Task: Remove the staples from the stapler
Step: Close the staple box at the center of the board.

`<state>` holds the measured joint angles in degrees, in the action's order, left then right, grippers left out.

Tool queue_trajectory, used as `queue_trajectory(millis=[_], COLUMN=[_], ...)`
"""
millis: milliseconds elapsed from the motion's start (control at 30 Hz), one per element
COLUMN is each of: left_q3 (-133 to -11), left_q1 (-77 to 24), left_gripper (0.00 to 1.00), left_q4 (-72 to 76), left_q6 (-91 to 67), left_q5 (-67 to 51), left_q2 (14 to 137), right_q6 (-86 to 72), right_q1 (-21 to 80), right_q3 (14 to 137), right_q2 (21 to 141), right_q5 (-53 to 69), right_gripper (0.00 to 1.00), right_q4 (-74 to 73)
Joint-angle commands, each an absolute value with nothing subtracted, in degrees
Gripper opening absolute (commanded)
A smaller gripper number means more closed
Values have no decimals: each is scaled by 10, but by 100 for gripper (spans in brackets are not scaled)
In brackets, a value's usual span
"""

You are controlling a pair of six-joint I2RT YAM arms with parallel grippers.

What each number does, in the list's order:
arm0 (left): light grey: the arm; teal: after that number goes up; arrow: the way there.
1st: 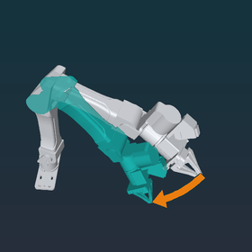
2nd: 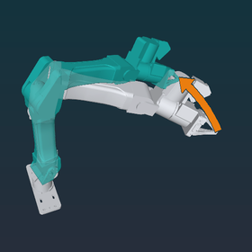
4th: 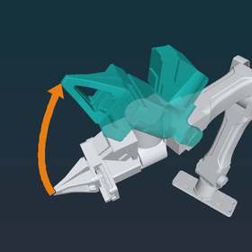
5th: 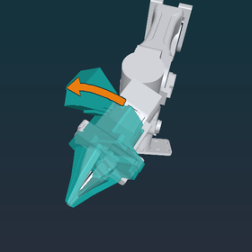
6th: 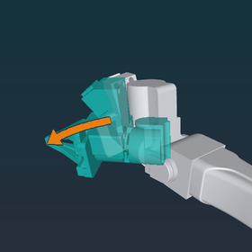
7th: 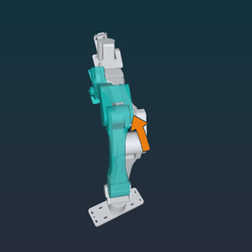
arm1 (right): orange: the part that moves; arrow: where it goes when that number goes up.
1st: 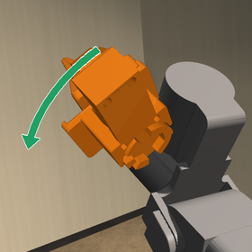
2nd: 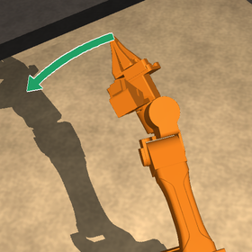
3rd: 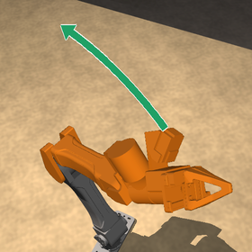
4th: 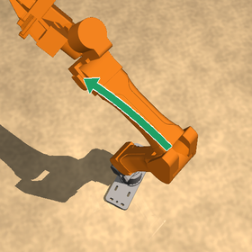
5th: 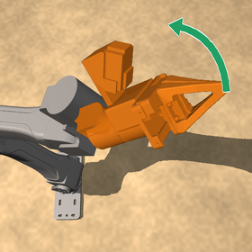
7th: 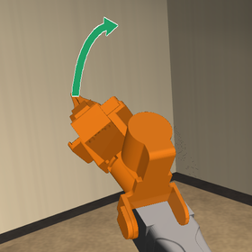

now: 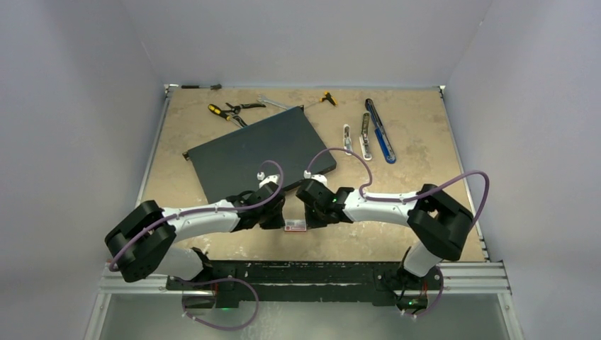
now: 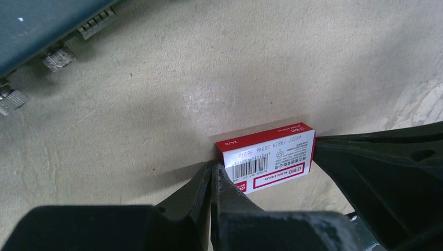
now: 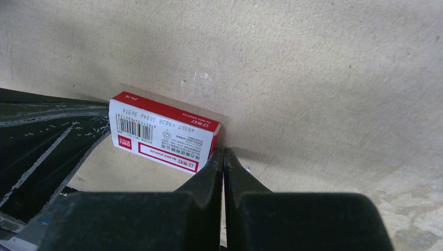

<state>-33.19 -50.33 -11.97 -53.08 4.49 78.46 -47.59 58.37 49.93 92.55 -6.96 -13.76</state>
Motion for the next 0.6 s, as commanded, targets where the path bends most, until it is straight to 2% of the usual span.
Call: queue_trajectory(millis=[0,333,567], left_q3=[-341,-361,-348], left_q1=[-508,-509,-512], left_gripper=[0,0,0], left_q4=[-182,-220,-182], left_q6=[-537,-529,-525], left_q5=[86,116,69], left_q2=[781,761,788], right_q6=[-510,-524,-511], right_q1=[593,593,593], right_q3=[505,485,488], right_q2=[886,883,911], right_q5=[-123,-136,-103], right_gripper=[0,0,0], right_q4=[-170,-177,-142])
